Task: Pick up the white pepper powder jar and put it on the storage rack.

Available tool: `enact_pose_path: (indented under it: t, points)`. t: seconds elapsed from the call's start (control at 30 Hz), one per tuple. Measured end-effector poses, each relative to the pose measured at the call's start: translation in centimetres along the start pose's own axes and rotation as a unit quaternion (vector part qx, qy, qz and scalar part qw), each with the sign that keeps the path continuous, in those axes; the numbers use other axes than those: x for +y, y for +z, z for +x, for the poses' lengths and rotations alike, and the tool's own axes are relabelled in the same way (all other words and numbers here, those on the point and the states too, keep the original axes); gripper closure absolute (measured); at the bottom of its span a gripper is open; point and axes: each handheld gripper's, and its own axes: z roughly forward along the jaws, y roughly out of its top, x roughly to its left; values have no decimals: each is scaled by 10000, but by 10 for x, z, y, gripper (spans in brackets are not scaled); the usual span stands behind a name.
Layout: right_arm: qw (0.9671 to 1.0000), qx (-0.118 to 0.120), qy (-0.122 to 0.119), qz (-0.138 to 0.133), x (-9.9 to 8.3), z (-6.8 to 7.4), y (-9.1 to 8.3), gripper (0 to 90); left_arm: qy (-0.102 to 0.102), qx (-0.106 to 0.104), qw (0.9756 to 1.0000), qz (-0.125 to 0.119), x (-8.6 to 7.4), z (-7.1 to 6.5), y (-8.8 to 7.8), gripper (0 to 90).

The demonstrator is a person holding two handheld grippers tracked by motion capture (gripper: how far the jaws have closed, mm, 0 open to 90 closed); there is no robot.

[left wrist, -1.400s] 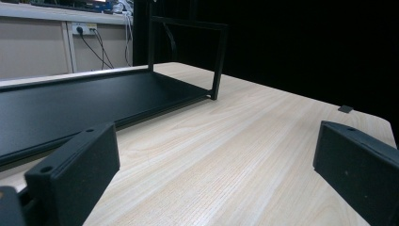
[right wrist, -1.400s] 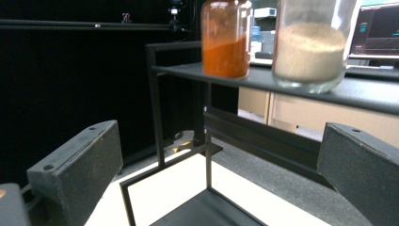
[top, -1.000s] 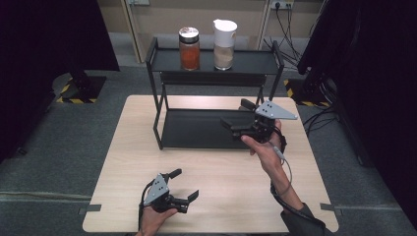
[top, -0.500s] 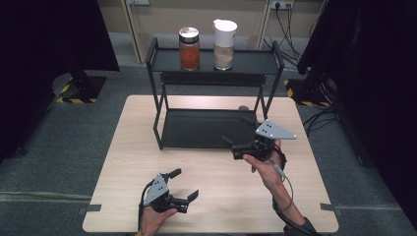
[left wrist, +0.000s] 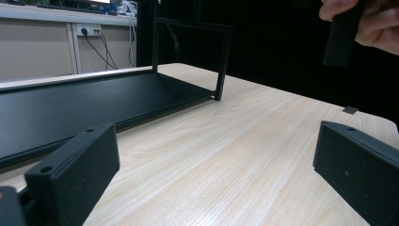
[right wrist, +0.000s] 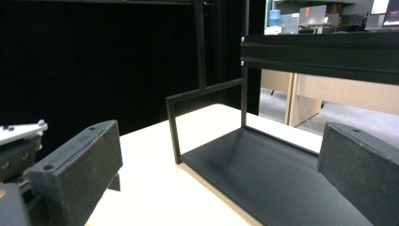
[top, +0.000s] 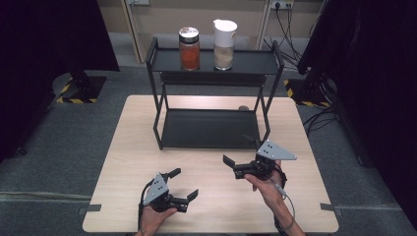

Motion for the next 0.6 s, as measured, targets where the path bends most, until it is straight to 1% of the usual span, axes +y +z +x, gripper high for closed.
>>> enact_pose_path:
  t: [0.3, 0.47, 0.53, 0.6]
  points:
    - [9999, 75, 69, 48, -15, 7, -7, 7, 12, 28, 10000, 0, 0, 0, -1, 0]
    - [9998, 113, 134, 24, -25, 9, -11, 7, 15, 46, 10000, -5, 0, 0, -1, 0]
    - [9997, 152, 183, 47, -29, 10, -12, 7, 2, 46, 10000, 1, 0, 0, 0, 0]
    - [9997, 152, 171, 83, -32, 11, -12, 7, 28, 40, 10000, -4, 0, 0, -1, 0]
